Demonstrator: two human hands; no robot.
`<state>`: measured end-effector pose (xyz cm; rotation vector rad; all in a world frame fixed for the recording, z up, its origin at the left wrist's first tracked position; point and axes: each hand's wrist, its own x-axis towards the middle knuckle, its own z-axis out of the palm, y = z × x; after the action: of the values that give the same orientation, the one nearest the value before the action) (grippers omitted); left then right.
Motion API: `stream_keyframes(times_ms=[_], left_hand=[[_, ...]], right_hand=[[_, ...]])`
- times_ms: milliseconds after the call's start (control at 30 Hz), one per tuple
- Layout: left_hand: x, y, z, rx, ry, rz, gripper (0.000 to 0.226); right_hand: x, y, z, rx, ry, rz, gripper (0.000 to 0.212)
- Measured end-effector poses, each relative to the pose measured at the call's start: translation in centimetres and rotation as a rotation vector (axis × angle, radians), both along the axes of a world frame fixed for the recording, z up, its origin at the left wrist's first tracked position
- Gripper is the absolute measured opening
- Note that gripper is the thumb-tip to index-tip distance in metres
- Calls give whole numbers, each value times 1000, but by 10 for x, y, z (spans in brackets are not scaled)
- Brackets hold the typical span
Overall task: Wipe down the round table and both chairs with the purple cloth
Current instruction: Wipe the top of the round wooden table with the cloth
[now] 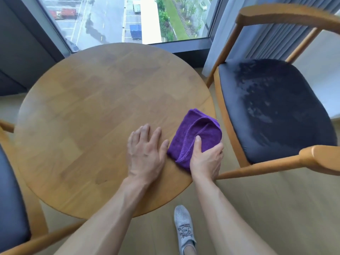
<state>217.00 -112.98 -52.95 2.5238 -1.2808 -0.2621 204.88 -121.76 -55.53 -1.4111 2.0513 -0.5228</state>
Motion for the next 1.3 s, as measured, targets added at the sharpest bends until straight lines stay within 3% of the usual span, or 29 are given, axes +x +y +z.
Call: stream_keyframes(times_ms=[167,333,667,967,1133,1300], left_hand=[[-3,-35,-2,153,-123,-25,52],[-5,-55,-18,93,-34,-51,43],[-7,-51,-23,32,-194,-104,50],[-4,-56,-30,-60,-204,-90,44],[55,-99,-19,-62,-282,-189,37],[131,-161,-7,94,-252,-94,39]], right_hand=[[-6,-28,-2,-63,38,69,75],[-11,-76,1,-60,95,189,68],[19,-190,1,39,143,437,57],[89,-286,-1,37,190,718,66],[130,-310,-5,-12,225,822,67],[154,-326,-8,-34,265,924,61]])
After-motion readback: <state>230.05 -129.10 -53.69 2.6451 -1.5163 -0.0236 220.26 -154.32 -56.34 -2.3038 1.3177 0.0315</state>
